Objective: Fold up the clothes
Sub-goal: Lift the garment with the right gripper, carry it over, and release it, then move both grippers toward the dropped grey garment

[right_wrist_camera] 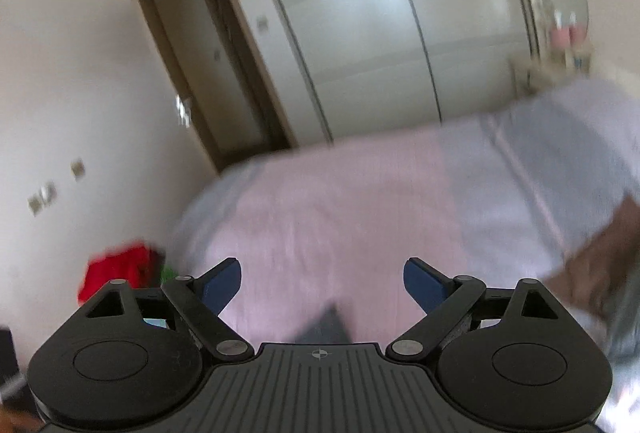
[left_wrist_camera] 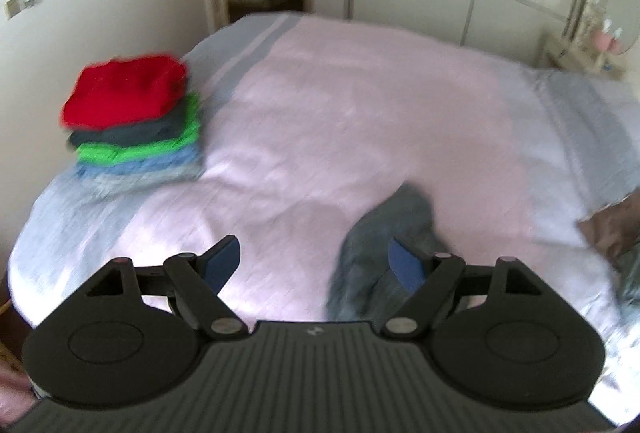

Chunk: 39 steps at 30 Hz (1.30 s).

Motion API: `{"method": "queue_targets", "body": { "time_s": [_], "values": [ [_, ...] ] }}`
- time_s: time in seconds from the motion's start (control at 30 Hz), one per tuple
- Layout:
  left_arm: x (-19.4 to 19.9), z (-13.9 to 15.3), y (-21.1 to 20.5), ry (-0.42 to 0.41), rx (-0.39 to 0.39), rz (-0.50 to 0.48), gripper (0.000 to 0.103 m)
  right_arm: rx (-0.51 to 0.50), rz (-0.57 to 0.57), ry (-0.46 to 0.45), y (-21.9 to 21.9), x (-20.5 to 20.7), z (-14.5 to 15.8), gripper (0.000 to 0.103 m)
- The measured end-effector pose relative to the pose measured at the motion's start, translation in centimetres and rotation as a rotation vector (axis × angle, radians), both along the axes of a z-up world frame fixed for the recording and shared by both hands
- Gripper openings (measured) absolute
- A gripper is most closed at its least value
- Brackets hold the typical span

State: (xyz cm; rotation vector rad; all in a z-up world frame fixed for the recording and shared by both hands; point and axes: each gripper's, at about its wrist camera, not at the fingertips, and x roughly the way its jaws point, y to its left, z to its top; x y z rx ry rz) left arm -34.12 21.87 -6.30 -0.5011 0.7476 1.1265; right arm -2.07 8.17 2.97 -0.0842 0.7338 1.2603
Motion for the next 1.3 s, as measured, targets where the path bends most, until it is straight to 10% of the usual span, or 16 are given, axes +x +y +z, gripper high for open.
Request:
{"method": "queue_targets", "body": {
  "time_s": [0.5,0.9,1.3],
  "values": [
    [-2.1,-4.6,-11.3,0.167,-0.119,0.029,0.079,-0.370,0.249,-0.001,-9.6,-9.0,-13.9,0.092],
    [-2.1,-4.6,-17.4,0.194,-0.102,-0.002,0.079,-0.412,0.290,0.016,-13.2,-10.4,-13.7,0.092],
    [-2.7,-4.6,-15.0,0.174,-0.086,-0.005,0.079,-0.421,0.273,0.008,-10.2,-10.4,-14.4,0.092]
  ]
}}
